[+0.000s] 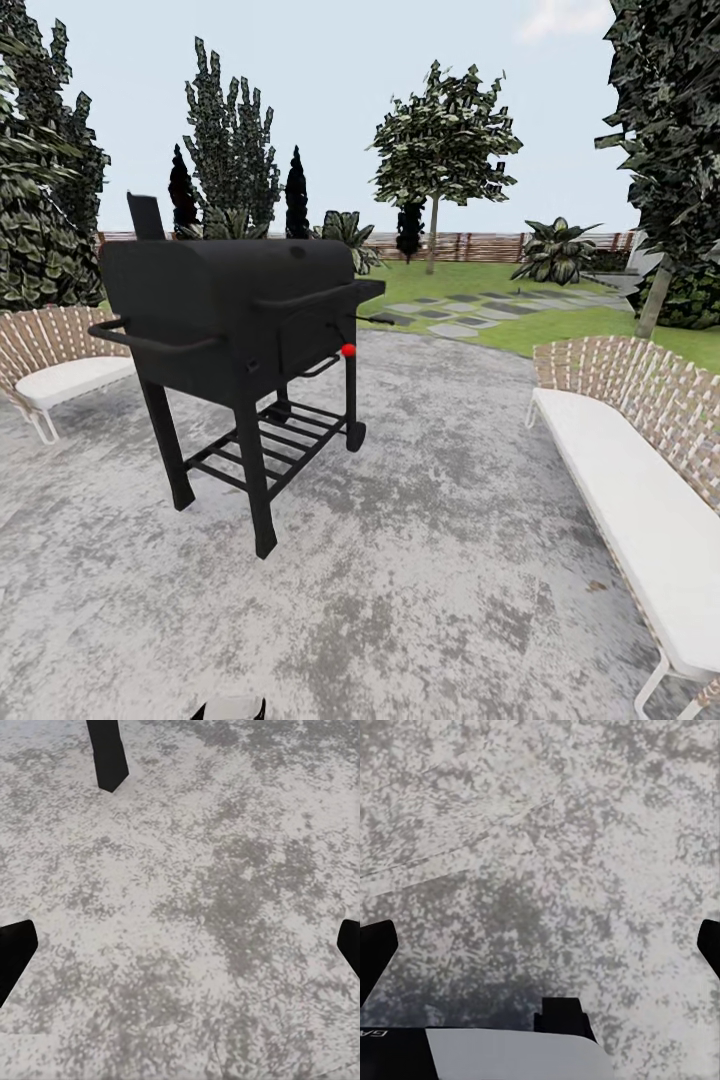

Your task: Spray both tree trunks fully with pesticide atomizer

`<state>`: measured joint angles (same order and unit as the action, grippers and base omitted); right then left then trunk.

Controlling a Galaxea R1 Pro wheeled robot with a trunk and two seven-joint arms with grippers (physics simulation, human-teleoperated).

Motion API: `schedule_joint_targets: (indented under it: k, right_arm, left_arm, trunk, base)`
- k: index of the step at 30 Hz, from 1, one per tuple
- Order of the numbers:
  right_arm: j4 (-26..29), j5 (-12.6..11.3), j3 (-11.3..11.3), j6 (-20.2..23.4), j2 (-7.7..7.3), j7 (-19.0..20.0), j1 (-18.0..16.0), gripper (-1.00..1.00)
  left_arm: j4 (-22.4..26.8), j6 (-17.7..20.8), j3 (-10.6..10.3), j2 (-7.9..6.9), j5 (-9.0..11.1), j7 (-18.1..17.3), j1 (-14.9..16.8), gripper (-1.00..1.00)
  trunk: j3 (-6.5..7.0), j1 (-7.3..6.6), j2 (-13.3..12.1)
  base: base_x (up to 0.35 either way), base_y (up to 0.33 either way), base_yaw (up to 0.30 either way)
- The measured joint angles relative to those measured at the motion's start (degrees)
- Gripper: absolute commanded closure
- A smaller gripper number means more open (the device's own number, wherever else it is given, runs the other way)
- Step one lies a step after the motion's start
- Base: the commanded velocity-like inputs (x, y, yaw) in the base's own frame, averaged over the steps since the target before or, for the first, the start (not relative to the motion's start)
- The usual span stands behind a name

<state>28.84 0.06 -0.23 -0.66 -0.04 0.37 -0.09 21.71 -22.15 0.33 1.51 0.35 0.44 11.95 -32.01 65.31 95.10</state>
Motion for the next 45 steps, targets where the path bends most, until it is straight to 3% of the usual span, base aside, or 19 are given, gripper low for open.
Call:
schedule_joint_targets:
  k: [17, 45]
  right_arm:
    - [0.09, -0.54, -0.89, 0.04, -0.05, 0.14, 0.00, -1.00]
    - [-0.01, -0.09, -0.52, -0.02, -0.12, 0.32, 0.00, -1.00]
  left_arm:
    - [0.00, -0.02, 0.11, -0.10, 0.09, 0.00, 0.00, -1.00]
    - [0.00, -0.01, 0.11, -0.11, 0.09, 0.00, 0.00, -1.00]
  trunk:
    - [-1.86, 3.73, 6.82]
    - [-4.51, 9.88, 18.05]
  base:
    - [0.000, 0.000, -0.078]
    - [0.000, 0.000, -0.061]
